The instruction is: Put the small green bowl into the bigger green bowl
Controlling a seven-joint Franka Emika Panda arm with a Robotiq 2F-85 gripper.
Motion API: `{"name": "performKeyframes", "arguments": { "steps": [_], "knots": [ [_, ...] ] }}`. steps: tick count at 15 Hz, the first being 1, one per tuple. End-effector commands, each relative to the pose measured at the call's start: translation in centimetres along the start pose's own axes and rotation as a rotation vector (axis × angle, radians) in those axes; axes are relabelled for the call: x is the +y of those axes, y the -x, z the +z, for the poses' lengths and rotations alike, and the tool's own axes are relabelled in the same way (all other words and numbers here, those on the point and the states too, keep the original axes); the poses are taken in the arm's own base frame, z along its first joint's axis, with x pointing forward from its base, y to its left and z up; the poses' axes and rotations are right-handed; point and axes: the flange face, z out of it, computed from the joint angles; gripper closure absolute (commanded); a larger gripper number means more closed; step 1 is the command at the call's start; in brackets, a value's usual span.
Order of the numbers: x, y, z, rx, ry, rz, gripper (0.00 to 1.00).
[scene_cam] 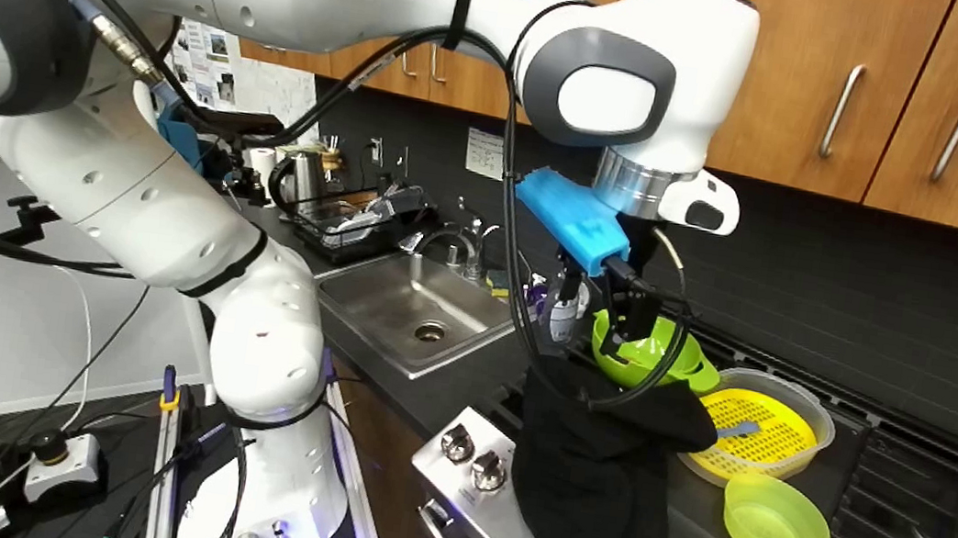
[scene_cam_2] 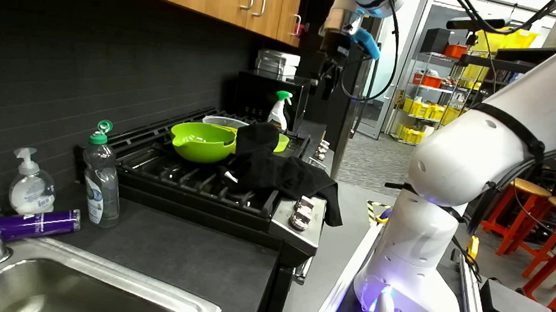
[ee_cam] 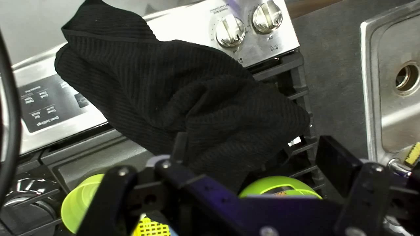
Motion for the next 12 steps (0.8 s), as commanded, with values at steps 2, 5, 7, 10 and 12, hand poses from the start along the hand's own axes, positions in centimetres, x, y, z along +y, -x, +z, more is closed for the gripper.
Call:
{"name": "performKeyframes", "arguments": {
  "steps": [2,5,7,10,12],
  "knots": [
    [0.0,0.0,-0.1,-0.001,0.000,0.000,0.00],
    [-0.1,-2.2,-0.6,0.029,0.004,0.030,0.00],
    [-0.2,-3.6,-1.4,0.056,-0.001,0.047,0.00],
    [0.1,-5.7,-2.8,0.099,-0.008,0.066,0.00],
    [1.0,-6.5,-3.3,0.109,-0.007,0.093,0.00]
  ]
}}
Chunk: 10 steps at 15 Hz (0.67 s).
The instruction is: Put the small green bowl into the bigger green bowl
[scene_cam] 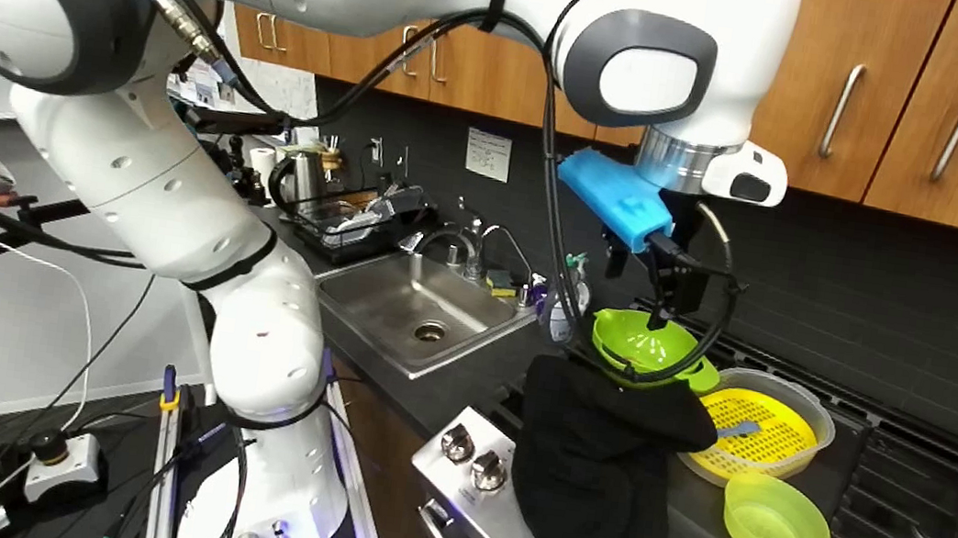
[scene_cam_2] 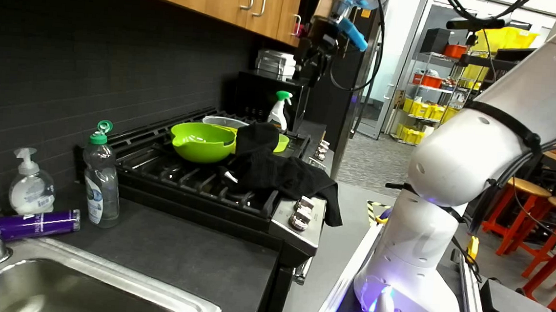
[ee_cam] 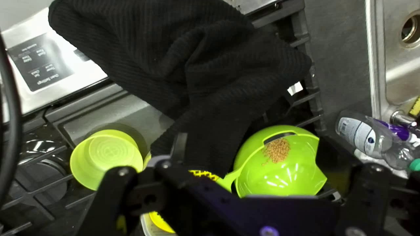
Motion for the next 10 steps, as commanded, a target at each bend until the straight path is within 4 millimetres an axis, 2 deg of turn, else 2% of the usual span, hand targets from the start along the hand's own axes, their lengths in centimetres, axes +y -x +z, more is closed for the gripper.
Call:
{"name": "performKeyframes", "arguments": {
  "steps": [1,2,3,7,9,10],
  "knots": [
    [1.4,-2.2,-0.9,0.015,0.001,0.050,0.00],
    [1.9,-2.0,-1.4,0.027,0.015,0.071,0.00],
    [1.0,-1.4,-0.6,0.009,0.011,0.032,0.00],
    [2.0,-1.6,-1.1,0.017,0.019,0.056,0.00],
    [0.9,-2.1,0.6,0.018,0.010,0.073,0.00],
    [0.1,-3.3,1.3,0.038,0.001,0.104,0.00]
  ]
}}
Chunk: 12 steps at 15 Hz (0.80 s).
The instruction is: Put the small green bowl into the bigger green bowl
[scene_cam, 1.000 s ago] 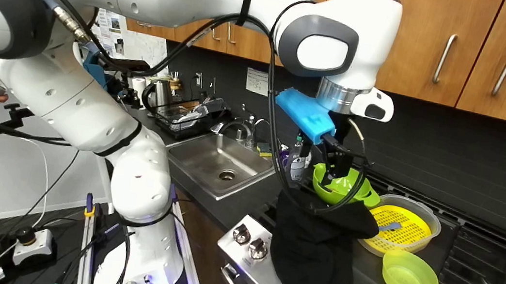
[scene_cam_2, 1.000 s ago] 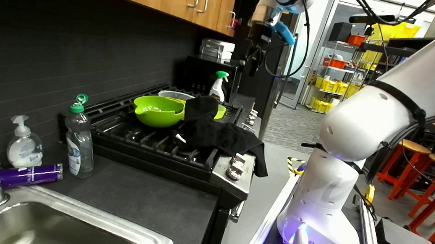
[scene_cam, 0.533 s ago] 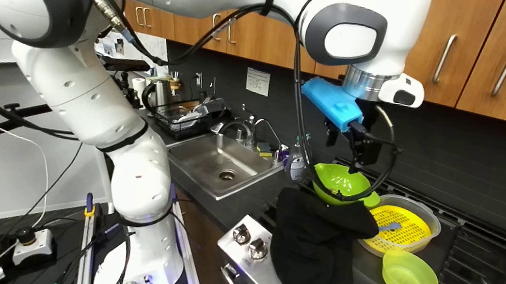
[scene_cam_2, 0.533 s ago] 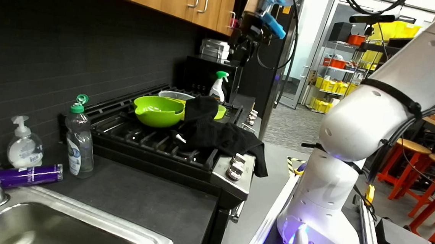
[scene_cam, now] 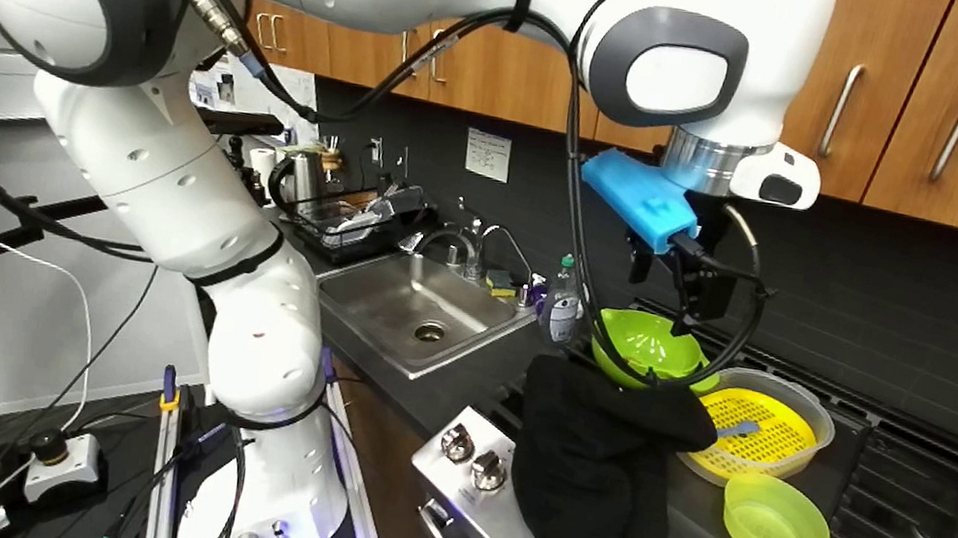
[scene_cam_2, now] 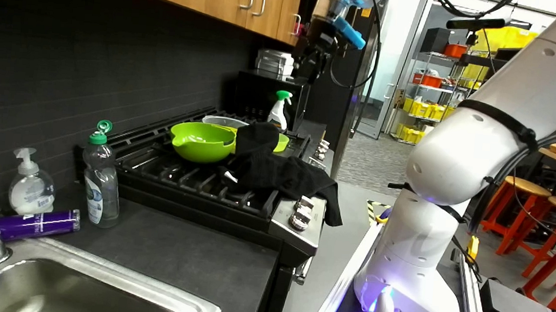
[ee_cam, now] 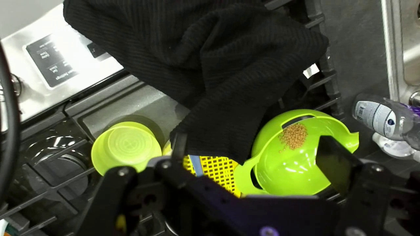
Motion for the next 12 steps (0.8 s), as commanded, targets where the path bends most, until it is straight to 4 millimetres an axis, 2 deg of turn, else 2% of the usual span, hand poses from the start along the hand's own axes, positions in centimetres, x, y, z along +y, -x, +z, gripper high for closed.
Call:
{"name": "performKeyframes", "arguments": {
  "steps": [1,4,5,8,12],
  "knots": [
    [-2.2,-3.1,1.9,0.070,-0.029,0.073,0.00],
    [-3.1,-6.9,1.2,0.182,-0.060,0.163,0.00],
    [-2.6,-7.8,0.8,0.220,-0.048,0.187,0.00],
    [0.4,-8.8,-0.4,0.276,-0.013,0.282,0.00],
    [6.2,-7.7,-3.3,0.331,0.007,0.426,0.00]
  ]
}}
